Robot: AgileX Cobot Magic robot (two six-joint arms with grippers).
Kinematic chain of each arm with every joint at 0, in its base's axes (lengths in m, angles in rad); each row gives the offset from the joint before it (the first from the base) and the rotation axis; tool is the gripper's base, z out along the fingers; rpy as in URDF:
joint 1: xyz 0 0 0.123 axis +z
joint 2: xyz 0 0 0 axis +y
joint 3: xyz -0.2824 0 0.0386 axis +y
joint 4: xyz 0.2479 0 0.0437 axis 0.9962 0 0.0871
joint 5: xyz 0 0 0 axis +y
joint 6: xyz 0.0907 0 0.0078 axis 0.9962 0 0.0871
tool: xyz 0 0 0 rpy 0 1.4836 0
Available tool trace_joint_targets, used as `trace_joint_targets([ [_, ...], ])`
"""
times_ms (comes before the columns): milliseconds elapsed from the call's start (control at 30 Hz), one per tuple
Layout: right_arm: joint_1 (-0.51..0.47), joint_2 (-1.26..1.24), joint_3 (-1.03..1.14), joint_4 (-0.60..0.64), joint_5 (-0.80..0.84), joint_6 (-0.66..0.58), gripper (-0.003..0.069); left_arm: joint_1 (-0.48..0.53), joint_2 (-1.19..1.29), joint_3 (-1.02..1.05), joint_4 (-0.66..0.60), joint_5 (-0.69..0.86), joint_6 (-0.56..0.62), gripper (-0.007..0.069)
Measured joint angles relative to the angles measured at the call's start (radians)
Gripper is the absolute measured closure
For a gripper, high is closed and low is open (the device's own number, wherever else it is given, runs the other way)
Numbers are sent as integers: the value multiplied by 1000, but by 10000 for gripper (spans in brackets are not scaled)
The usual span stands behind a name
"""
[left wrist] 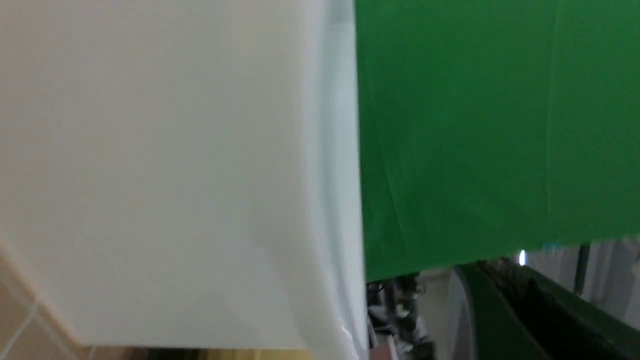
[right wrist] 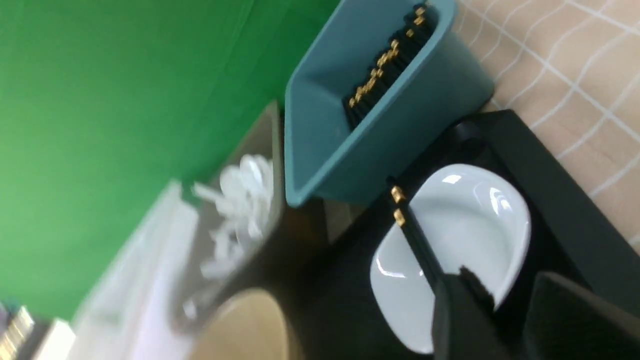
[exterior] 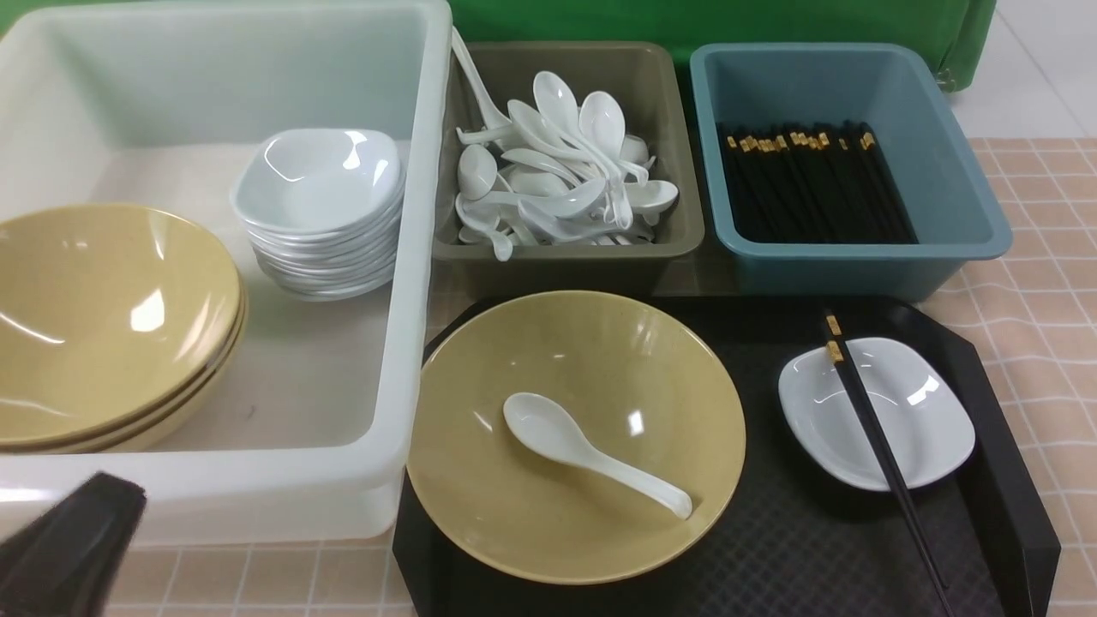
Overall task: On brown table put chopsticks spoon bowls plates into blue grey white boxes.
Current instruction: 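Move the grippers toward the tableware on the black tray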
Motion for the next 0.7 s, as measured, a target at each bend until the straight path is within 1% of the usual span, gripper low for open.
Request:
trace_joint_targets([
  [33,12,3,-36,0,32,-72,445,-4,5,-64,30,32,101,623],
  [67,22,17,-78,0,66,-141,466,-6,19,-110,67,71,155,623],
  [100,24,22,-87,0,80,-155,471,-6,31,-122,76,79,177,623],
  [167,38,120,-201,-5,156,-310,547,-7,153,-266,206,205,258,623],
  [200,39,165,-243,-7,175,-368,575,-7,194,-315,260,255,270,623],
  [267,39,304,-362,-9,254,-528,616,-7,337,-439,398,377,308,623],
  [333,39,444,-483,-11,365,-679,622,-7,476,-547,510,517,345,623],
  [400,39,631,-628,-14,524,-855,622,-7,612,-671,632,663,395,623],
  [433,39,707,-699,-16,597,-907,622,-8,666,-714,667,708,418,623],
  [500,45,835,-789,-20,706,-955,622,-28,761,-777,712,758,446,623],
  [533,46,849,-798,-22,715,-958,622,-32,761,-783,715,763,448,623],
  [600,63,962,-865,-30,773,-974,622,-77,841,-831,730,781,460,623],
  [667,114,1113,-933,-57,793,-984,620,-177,929,-888,735,785,477,621],
  [700,132,1152,-950,-71,790,-984,620,-210,954,-901,735,785,483,621],
])
